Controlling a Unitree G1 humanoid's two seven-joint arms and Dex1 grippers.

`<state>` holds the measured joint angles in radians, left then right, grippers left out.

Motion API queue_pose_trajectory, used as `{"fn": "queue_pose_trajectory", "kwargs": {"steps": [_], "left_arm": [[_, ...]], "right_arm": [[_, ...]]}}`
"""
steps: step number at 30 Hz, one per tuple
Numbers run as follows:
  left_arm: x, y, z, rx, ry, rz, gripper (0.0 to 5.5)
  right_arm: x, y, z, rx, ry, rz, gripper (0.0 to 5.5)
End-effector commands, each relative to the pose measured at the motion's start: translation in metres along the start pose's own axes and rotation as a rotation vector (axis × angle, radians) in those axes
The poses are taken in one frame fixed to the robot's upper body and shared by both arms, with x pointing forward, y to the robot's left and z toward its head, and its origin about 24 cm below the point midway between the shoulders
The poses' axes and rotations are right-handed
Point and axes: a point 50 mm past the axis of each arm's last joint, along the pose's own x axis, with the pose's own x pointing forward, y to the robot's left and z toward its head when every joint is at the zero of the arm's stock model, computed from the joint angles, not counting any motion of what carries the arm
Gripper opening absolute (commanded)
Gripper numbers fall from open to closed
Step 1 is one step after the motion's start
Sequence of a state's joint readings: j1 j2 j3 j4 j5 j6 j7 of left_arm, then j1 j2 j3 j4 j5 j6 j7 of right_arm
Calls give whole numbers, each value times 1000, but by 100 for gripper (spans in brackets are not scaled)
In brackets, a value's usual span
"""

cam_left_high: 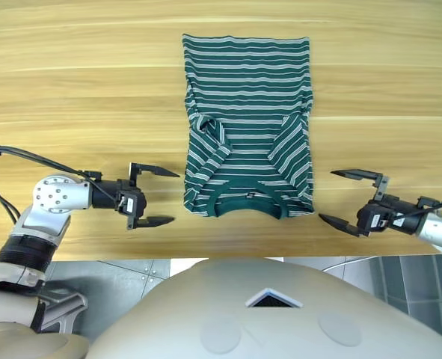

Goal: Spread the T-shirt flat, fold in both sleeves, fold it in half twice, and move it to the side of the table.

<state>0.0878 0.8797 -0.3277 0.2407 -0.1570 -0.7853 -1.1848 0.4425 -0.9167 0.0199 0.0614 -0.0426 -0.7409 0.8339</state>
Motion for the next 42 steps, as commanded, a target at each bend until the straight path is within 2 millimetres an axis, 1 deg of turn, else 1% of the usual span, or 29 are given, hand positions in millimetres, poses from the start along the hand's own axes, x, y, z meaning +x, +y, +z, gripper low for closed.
{"fn": "queue_pose_trajectory", "kwargs": {"steps": [1, 3, 9, 10, 11, 15, 20, 24, 28, 34, 37, 40, 42], "left_arm": [[11, -4, -2, 10, 4, -10, 540], [14, -2, -4, 22, 11, -5, 540], [24, -2, -9, 47, 27, -5, 444], [26, -1, -10, 49, 27, -5, 419], [27, -1, -10, 50, 25, -5, 416], [31, -1, -9, 53, 12, -8, 359], [33, -1, -9, 51, 1, -13, 273], [36, -3, -8, 45, -13, -26, 219], [36, -4, -7, 40, -17, -36, 146], [35, -2, -5, 36, -30, -32, 143], [36, -1, -4, 37, -33, -27, 143], [36, 2, -2, 42, -40, -18, 143], [35, 4, -1, 44, -52, -12, 143]], "right_arm": [[13, 20, -7, 33, 50, 120, 539], [15, 21, -5, 29, 38, 138, 539], [16, 26, -1, 29, 27, 170, 540], [16, 26, -1, 29, 24, 173, 518], [18, 27, 0, 29, 20, 178, 512], [21, 30, -1, 35, 15, 183, 444], [24, 30, -2, 42, 16, 183, 345], [26, 29, -2, 47, 16, 178, 283], [30, 28, -4, 52, 18, 170, 204], [34, 26, -6, 59, 24, 160, 104], [35, 26, -7, 62, 25, 159, 43], [34, 25, -5, 61, 18, 160, 3], [33, 24, -4, 60, 8, 158, 1]]}}
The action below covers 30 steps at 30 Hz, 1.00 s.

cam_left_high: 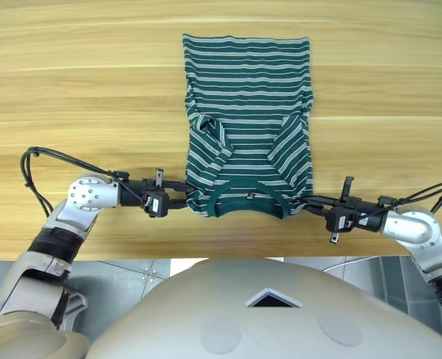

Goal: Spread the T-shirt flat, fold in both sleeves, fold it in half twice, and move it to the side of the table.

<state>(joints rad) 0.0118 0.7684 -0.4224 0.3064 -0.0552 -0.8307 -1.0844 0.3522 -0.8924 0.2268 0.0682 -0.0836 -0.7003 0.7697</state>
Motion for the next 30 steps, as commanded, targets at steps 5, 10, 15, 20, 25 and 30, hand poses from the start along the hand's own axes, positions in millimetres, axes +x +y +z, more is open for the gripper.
{"fn": "queue_pose_trajectory", "kwargs": {"steps": [5, 10, 15, 20, 25, 30], "left_arm": [[-5, 3, 12, -19, -60, -35, 143], [-12, -2, 21, -48, -114, -78, 143], [-23, -9, 26, -82, -134, -83, 143], [-31, -31, 33, -138, -155, -143, 143], [-28, -27, 27, -150, -122, -113, 143], [-26, -26, 22, -154, -79, -92, 208]], "right_arm": [[-10, 8, -3, 25, 35, 74, 0], [-21, 5, 9, 3, -26, 77, 0], [-33, 9, 20, 11, -98, 90, 0], [-44, 12, 31, 15, -166, 79, 0], [-41, 12, 28, 21, -158, 78, 0], [-38, 11, 27, 20, -155, 76, 0]]}}
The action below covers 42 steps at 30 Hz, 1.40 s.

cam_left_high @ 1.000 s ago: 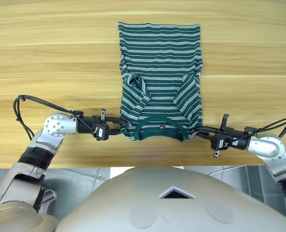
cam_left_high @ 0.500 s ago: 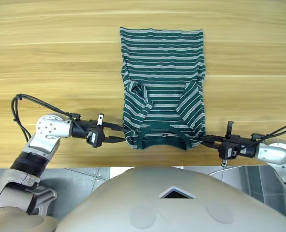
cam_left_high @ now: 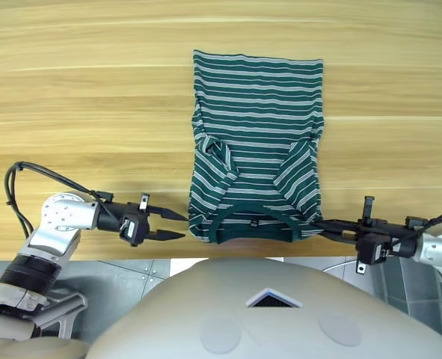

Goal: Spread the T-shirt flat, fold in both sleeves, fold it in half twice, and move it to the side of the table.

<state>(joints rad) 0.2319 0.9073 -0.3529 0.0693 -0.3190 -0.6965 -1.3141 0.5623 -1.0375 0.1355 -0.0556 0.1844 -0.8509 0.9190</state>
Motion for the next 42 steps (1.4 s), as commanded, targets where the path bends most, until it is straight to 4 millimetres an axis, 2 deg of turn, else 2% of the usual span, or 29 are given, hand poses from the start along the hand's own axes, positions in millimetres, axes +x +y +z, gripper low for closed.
{"fn": "queue_pose_trajectory", "kwargs": {"steps": [1, 7, 10, 30, 36, 42], "left_arm": [[0, 8, -1, 37, 34, 40, 234], [9, 8, -5, 78, 53, 40, 320], [15, 4, -2, 103, 32, 3, 320], [26, 14, -4, 140, 3, 28, 1], [26, 7, 1, 115, -23, -28, 0], [12, -14, 14, 54, -77, -154, 0]], "right_arm": [[1, -2, 0, -7, 4, 9, 0], [2, -3, -1, -7, 4, 2, 0], [2, -4, -1, -6, 6, -3, 0], [7, -5, -2, -2, 3, -11, 0], [6, -6, -2, -6, 7, -12, 0], [-2, -3, 4, -14, -29, 17, 0]]}}
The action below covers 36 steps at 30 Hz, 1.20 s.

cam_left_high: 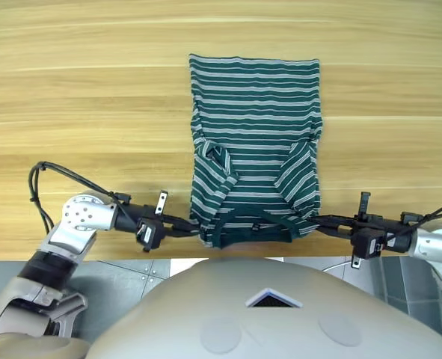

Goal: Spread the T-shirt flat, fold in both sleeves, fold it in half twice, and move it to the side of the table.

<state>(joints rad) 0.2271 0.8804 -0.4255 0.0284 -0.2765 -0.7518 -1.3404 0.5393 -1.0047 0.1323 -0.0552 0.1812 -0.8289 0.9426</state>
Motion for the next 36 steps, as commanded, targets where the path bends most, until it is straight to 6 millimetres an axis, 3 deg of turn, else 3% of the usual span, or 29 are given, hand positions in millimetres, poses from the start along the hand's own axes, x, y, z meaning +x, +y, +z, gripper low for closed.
{"fn": "queue_pose_trajectory", "kwargs": {"steps": [1, 5, 9, 17, 25, 36], "left_arm": [[-9, -8, 10, -26, -39, -49, 0], [-17, -6, 17, -26, -85, -8, 0], [-19, 15, 13, -3, -108, 121, 0], [-17, 68, 13, 70, -209, 441, 0], [-38, 124, 2, 96, -213, 766, 0], [-53, 185, -25, 32, -116, 1068, 0]], "right_arm": [[-7, 2, 6, -15, -33, 29, 0], [-10, 5, 11, -18, -73, 34, 0], [-10, -8, 12, -39, -81, -25, 0], [5, -67, 12, -104, -102, -296, 0], [27, -130, -6, -108, -9, -515, 0], [46, -183, -23, -63, 49, -712, 0]]}}
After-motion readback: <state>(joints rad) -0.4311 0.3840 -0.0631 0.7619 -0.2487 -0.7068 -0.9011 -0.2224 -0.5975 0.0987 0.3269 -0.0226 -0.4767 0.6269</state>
